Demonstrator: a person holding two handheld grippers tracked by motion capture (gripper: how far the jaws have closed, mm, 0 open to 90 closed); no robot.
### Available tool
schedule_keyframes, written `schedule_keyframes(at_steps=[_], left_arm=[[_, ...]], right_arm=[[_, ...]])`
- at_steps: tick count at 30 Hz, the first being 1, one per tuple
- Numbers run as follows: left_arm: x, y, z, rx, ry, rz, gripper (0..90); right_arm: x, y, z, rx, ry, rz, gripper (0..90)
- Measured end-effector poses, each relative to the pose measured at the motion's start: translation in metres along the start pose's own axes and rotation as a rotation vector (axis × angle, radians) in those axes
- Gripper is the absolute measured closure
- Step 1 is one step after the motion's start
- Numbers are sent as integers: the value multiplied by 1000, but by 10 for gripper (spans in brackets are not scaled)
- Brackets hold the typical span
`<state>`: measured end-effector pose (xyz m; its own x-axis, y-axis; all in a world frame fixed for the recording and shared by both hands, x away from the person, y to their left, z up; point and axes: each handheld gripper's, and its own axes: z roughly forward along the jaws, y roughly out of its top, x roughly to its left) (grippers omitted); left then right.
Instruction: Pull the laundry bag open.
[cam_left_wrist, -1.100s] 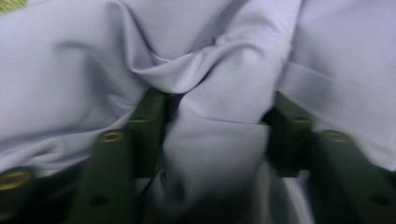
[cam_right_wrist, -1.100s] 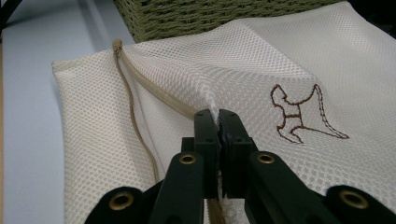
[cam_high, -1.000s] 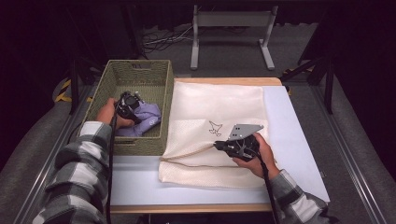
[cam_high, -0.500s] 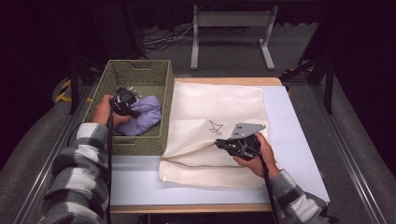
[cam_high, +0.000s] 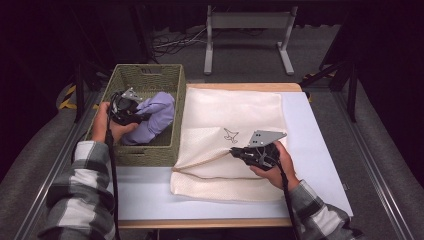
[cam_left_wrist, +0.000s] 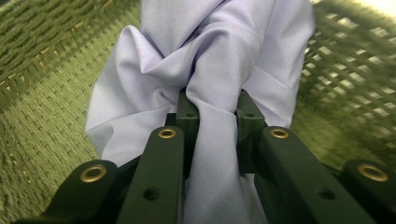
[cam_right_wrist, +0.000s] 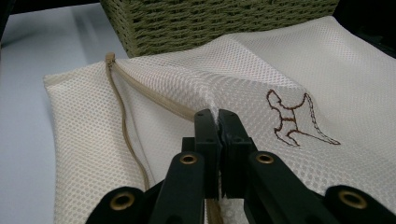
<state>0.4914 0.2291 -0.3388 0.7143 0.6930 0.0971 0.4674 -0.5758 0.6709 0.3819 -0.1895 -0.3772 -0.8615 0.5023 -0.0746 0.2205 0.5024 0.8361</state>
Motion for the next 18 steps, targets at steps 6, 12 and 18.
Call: schedule_keyframes(at_steps=[6,12,18], left_arm=[[-13,-6,-19,-88,-20,-3,775],[-27,-13,-34,-168,-55,-5,775],[-44,-15,-55,-255,-107,6,776]], right_arm=[[-1,-1,0,-10,-7,6,876],[0,0,-3,-16,-31,3,877],[0,2,-2,-16,-48,-4,877]])
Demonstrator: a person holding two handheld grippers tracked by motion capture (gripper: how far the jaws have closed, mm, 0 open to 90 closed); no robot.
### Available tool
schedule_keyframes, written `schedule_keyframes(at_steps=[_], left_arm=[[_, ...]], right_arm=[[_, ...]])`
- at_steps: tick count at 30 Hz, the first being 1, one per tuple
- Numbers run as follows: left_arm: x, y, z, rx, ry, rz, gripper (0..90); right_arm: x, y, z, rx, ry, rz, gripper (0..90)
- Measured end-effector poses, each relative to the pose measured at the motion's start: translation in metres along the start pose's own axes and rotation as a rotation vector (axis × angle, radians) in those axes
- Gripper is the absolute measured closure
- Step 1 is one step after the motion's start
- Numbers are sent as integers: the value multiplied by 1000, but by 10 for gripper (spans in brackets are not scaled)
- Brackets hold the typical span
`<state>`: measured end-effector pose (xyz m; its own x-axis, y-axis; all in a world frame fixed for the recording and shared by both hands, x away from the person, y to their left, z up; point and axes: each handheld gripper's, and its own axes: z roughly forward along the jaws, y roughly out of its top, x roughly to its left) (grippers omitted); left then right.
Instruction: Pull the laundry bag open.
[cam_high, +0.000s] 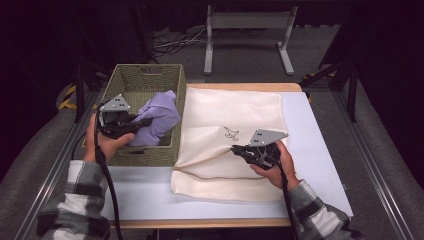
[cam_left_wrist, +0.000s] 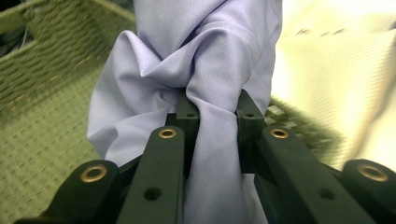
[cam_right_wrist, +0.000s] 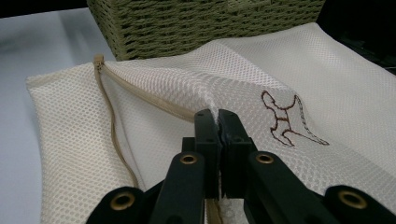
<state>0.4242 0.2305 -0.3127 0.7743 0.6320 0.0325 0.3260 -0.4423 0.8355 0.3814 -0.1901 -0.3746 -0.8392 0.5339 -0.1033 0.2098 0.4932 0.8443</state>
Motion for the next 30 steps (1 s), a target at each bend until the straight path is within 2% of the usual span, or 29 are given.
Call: schedule_keyframes(at_steps=[9,12,17,18,23,27,30], left_arm=[[-32,-3,-18,-88,-83,18,778],[-44,-6,-21,-114,-115,17,778],[-64,-9,-22,-139,-158,45,778],[-64,-9,-22,-139,-158,45,778],[-90,-8,-18,-132,-225,90,778],[-110,-8,-8,-99,-288,116,778],[-121,-7,1,-69,-317,133,779]], right_arm=[[-3,4,1,-15,-22,1,877],[-3,5,2,-16,-23,-1,876],[-3,6,2,-19,-27,1,877],[-3,6,2,-19,-27,1,877],[-3,6,2,-24,-31,3,877],[-4,6,2,-26,-34,5,877],[-3,6,1,-27,-36,6,877]])
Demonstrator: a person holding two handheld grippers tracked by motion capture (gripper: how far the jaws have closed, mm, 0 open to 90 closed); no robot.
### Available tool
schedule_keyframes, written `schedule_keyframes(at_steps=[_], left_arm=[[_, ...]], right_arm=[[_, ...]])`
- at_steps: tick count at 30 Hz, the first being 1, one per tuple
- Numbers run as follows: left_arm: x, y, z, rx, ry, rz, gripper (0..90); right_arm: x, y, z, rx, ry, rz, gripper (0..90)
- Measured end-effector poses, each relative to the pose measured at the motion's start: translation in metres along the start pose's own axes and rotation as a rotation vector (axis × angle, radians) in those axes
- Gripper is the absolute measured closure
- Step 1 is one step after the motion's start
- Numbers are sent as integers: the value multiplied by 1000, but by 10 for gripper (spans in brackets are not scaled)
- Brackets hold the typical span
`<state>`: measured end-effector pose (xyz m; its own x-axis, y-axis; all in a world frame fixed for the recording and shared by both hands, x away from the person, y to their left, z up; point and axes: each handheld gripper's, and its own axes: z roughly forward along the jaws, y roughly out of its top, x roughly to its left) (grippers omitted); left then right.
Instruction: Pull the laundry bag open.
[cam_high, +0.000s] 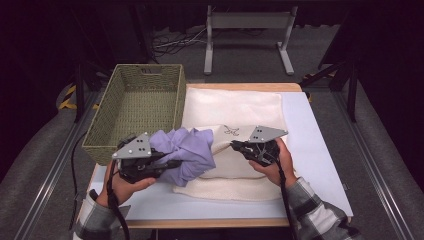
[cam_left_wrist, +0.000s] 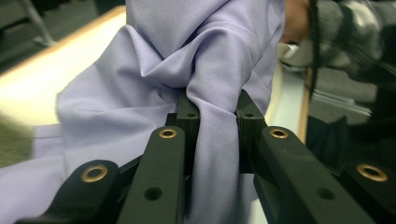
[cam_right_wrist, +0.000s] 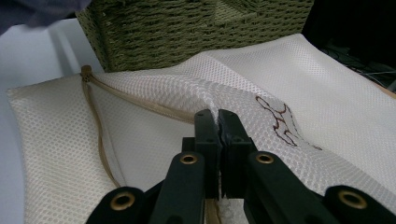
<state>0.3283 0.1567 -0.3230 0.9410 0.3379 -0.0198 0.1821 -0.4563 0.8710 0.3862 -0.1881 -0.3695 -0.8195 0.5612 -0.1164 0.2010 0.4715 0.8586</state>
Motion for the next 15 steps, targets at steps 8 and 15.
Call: schedule_keyframes(at_steps=[8,15], left_arm=[[-13,-2,45,98,-114,4,779],[-18,-7,89,202,-142,-9,778]], right_arm=[[0,0,0,2,2,-2,877],[0,0,0,5,2,-4,877]])
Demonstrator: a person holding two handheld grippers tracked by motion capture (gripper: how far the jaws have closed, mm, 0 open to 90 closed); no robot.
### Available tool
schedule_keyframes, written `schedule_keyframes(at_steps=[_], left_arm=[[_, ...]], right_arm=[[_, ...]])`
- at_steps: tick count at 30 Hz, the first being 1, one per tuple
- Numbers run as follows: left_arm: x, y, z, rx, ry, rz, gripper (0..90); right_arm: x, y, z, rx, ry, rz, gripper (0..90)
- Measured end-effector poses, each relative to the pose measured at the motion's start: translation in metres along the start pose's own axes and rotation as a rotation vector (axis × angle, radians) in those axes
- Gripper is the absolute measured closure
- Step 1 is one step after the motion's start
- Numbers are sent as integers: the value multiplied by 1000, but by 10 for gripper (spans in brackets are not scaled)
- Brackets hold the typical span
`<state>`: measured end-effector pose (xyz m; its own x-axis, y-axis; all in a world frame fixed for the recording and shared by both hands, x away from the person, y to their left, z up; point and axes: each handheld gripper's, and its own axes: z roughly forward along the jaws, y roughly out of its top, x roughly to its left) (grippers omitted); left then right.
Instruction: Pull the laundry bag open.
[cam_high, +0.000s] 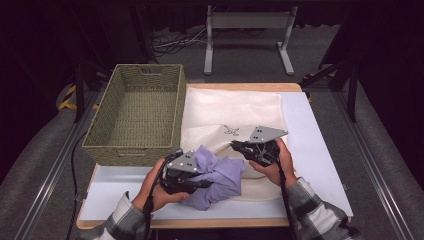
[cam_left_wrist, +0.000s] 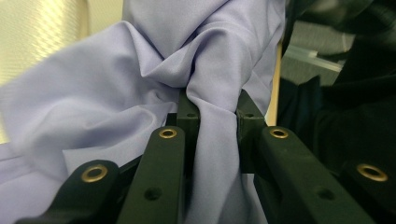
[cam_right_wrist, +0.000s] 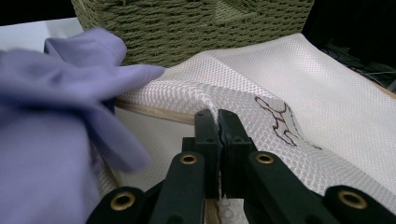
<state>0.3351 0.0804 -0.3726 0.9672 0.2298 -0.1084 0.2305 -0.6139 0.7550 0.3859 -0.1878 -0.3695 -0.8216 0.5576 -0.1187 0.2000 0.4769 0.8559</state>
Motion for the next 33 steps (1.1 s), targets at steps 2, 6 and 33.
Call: schedule_keyframes(at_steps=[2,6,33], left_arm=[[2,2,10,16,-9,-14,779],[6,8,30,53,5,-40,778],[51,34,89,38,315,-296,771]], right_arm=[[0,0,0,0,0,-2,877],[1,1,0,0,1,-4,877],[13,4,-9,-5,50,-30,878]])
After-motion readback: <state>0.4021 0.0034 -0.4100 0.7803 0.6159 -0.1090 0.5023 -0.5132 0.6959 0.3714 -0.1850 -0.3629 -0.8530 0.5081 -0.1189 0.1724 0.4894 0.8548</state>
